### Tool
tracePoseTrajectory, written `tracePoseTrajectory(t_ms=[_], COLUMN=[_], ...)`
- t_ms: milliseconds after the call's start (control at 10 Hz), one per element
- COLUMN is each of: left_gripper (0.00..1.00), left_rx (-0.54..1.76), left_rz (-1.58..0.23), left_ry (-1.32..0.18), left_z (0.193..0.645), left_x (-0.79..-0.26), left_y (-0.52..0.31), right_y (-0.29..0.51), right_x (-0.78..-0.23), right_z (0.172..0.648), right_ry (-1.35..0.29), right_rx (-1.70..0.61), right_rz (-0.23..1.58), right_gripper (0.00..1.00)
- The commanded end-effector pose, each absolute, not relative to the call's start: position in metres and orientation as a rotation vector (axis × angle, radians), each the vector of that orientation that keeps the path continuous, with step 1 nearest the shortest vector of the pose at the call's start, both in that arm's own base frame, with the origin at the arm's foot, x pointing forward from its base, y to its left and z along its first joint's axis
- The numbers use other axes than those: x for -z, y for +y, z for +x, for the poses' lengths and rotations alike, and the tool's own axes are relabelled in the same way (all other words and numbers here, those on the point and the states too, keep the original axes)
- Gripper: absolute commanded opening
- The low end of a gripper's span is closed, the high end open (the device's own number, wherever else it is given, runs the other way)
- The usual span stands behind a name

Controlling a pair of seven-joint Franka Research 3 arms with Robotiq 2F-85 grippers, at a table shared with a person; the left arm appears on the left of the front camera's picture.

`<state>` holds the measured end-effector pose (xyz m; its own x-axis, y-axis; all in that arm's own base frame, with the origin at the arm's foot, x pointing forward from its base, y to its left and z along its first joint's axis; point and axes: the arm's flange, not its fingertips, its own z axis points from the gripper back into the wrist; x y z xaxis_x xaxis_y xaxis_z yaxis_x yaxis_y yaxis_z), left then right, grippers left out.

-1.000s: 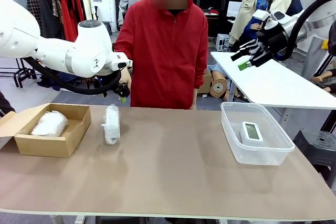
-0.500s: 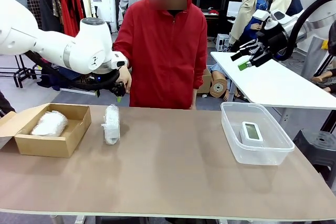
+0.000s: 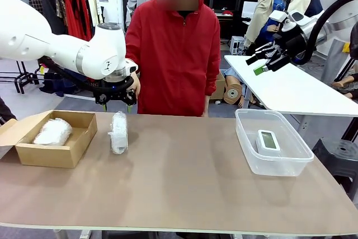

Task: Separate and place wrapped and unwrapped clocks.
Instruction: Pick up the Digital clock indicated by the person.

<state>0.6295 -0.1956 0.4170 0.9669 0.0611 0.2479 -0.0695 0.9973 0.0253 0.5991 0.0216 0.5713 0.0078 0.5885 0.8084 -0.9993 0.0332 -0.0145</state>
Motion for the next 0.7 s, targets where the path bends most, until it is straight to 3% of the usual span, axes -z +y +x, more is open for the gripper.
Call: tracePoseTrajectory(t_ms=[0,600], left_gripper=[1.00,1.00], left_rx=[-0.078,-0.037], left_rz=[-0.024,-0.097], left_ry=[-0.251,-0.168], left_z=[0.632,0.633], left_x=[-0.405,-0.360], left_y=[-0.185,-0.177], right_y=[0.022,0.022], right_x=[-0.572,-0.572], right_z=[0.599,0.599], right_ry=[-0.755,-0.755], right_rx=[-1.421,-1.421], right_rz=[0.712,0.712], right_gripper=[1.00,1.00])
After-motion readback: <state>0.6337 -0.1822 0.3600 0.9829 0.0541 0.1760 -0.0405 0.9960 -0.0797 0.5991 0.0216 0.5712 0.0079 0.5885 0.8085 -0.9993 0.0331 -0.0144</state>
